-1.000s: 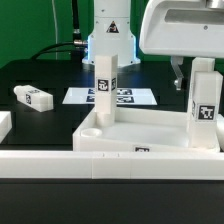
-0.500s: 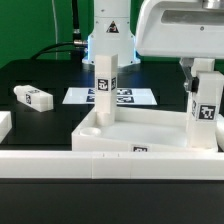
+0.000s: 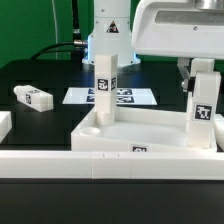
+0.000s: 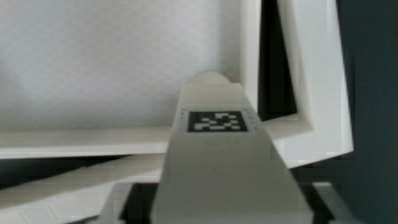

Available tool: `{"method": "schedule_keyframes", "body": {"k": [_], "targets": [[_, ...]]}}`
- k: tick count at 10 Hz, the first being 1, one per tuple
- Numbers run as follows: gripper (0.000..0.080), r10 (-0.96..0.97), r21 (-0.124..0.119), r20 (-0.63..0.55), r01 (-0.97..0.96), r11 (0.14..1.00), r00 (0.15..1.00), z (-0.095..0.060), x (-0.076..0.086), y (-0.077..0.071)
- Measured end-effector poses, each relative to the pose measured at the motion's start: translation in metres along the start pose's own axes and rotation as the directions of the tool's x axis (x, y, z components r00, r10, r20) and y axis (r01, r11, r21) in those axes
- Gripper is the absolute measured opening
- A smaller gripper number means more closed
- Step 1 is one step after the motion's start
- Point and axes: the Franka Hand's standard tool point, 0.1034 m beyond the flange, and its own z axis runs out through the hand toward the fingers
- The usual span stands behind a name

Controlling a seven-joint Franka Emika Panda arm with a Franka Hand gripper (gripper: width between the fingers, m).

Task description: Assemble desk

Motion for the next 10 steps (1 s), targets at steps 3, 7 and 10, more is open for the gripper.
{"method": "schedule_keyframes", "body": {"k": [3, 7, 10], "targets": [[0.0290, 0.307, 0.008, 0.002, -0.307, 0.952, 0.952, 0.0002, -0.0004, -0.0016], [0.0290, 0.665, 0.024, 0.026, -0.666, 0.746, 0.746, 0.0003, -0.0017, -0.0056], [0.0291, 0.833, 0.026, 0.045, -0.834, 0.551, 0.552, 0.0005, -0.0021, -0.0061]]}}
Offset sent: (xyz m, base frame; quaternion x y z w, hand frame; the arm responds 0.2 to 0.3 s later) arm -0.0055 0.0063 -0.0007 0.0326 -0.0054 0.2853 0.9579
